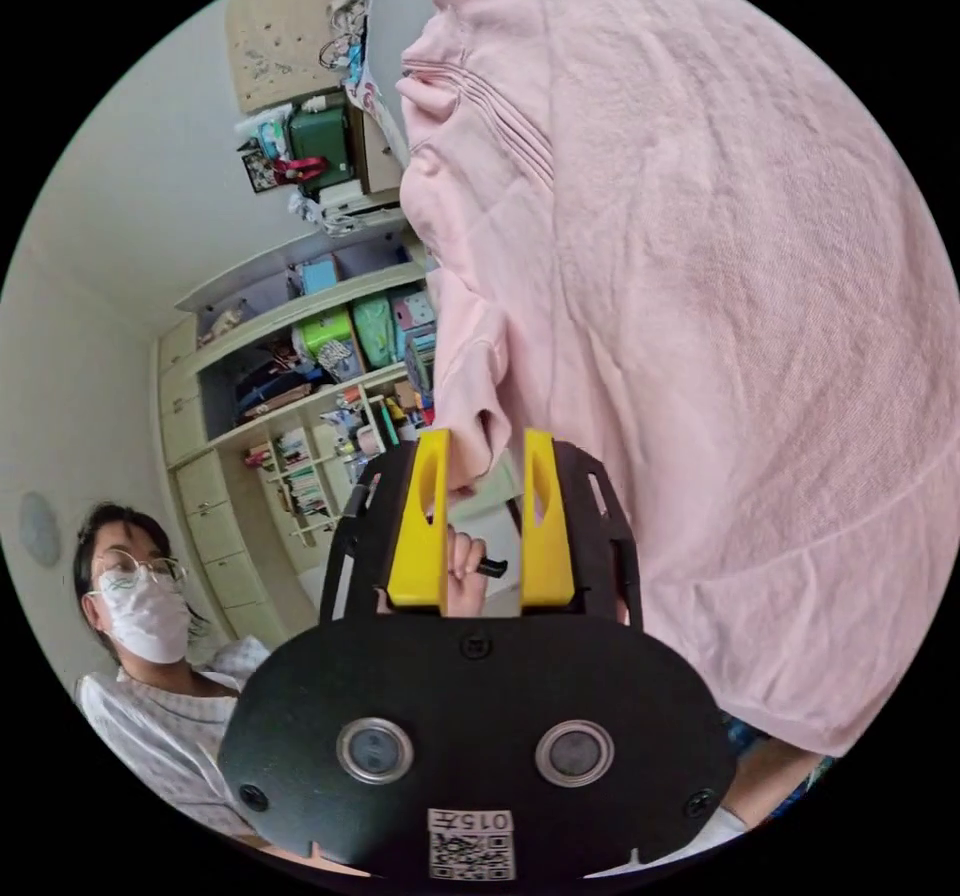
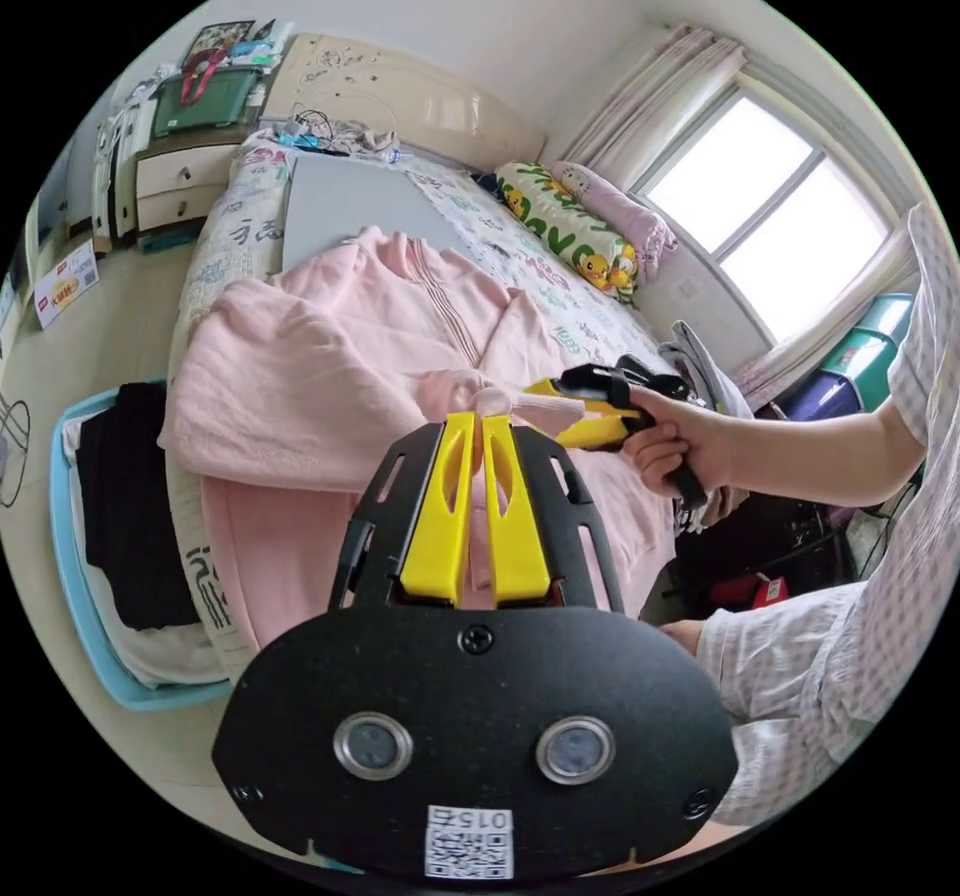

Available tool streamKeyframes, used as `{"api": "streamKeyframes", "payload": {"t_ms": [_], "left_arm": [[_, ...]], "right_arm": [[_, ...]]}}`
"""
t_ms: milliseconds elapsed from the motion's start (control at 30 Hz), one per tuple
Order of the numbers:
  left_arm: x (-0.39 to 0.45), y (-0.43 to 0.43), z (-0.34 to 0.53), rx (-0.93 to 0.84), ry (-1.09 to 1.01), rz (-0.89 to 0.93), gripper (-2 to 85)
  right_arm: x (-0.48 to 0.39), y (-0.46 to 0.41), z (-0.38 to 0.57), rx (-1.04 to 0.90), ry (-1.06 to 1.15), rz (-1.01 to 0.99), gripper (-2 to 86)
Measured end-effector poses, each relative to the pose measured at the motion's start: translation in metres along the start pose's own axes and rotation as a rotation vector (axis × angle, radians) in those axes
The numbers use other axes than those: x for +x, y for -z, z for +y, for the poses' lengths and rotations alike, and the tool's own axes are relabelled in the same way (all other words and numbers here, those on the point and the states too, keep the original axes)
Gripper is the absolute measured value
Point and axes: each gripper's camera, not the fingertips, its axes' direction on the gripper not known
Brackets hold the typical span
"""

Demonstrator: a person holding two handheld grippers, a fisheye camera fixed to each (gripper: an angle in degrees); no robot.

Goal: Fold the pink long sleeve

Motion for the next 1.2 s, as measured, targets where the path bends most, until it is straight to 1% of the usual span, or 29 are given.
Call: {"api": "streamKeyframes", "payload": {"t_ms": [33, 67, 133, 167, 267, 333, 367, 433, 533, 567, 633, 767, 867, 933, 967, 1000, 1033, 1067, 1133, 1167, 1200], "left_arm": [[-0.01, 0.005, -0.003, 0.0, 0.018, 0.025, 4.5], [-0.016, 0.009, -0.004, -0.01, 0.034, 0.049, 3.7], [-0.047, 0.024, -0.003, -0.08, 0.125, 0.172, 2.1], [-0.053, 0.029, 0.0, -0.086, 0.141, 0.199, 2.0], [-0.073, 0.064, 0.01, -0.068, 0.171, 0.348, 1.4], [-0.078, 0.08, 0.016, -0.07, 0.19, 0.481, 1.3], [-0.077, 0.081, 0.017, -0.075, 0.191, 0.515, 1.3], [-0.066, 0.087, 0.018, -0.088, 0.173, 0.612, 1.3], [-0.044, 0.094, 0.015, -0.059, 0.115, 0.636, 1.3], [-0.04, 0.095, 0.014, -0.056, 0.107, 0.651, 1.4], [-0.032, 0.095, 0.012, -0.058, 0.115, 0.744, 1.6], [-0.016, 0.096, 0.012, -0.069, 0.129, 0.784, 2.5], [-0.018, 0.1, 0.009, -0.082, 0.151, 0.915, 5.0], [-0.043, 0.083, -0.006, -0.044, 0.3, 1.066, 6.4], [-0.049, 0.073, -0.013, -0.041, 0.349, 1.083, 6.7], [-0.056, 0.046, -0.034, -0.062, 0.445, 1.084, 7.3], [-0.057, 0.011, -0.061, -0.107, 0.527, 1.054, 7.9], [-0.056, -0.01, -0.077, -0.133, 0.565, 1.03, 8.3], [-0.046, -0.097, -0.141, -0.224, 0.671, 0.875, 10.0], [-0.042, -0.118, -0.156, -0.247, 0.679, 0.817, 10.4], [-0.032, -0.158, -0.185, -0.291, 0.683, 0.7, 11.0]], "right_arm": [[0.004, 0.0, 0.005, -0.011, 0.004, 0.001, 0.8], [0.004, 0.0, 0.007, -0.015, 0.014, 0.012, 1.2], [0.0, 0.008, 0.016, -0.005, 0.087, 0.09, 4.0], [0.0, 0.01, 0.019, 0.003, 0.106, 0.11, 4.3], [-0.008, 0.034, 0.036, 0.105, 0.224, 0.122, 4.6], [-0.026, 0.051, 0.055, 0.147, 0.374, 0.053, 4.8], [-0.031, 0.054, 0.06, 0.157, 0.416, 0.037, 4.9], [-0.056, 0.061, 0.081, 0.189, 0.602, 0.017, 5.3], [-0.08, 0.065, 0.098, 0.226, 0.758, 0.015, 6.0], [-0.083, 0.064, 0.101, 0.23, 0.78, 0.013, 6.1], [-0.094, 0.06, 0.109, 0.238, 0.855, 0.028, 6.5], [-0.102, 0.049, 0.118, 0.222, 0.926, 0.064, 7.2], [-0.107, 0.042, 0.125, 0.258, 0.99, 0.124, 7.7], [-0.109, 0.042, 0.13, 0.306, 1.037, 0.133, 7.9], [-0.11, 0.042, 0.133, 0.32, 1.052, 0.135, 7.9], [-0.112, 0.042, 0.138, 0.347, 1.089, 0.15, 7.7], [-0.114, 0.041, 0.144, 0.378, 1.128, 0.17, 7.3], [-0.115, 0.04, 0.146, 0.389, 1.143, 0.178, 6.9], [-0.115, 0.037, 0.15, 0.391, 1.172, 0.187, 5.6], [-0.114, 0.038, 0.15, 0.39, 1.175, 0.184, 5.3], [-0.112, 0.04, 0.15, 0.386, 1.179, 0.171, 4.9]]}}
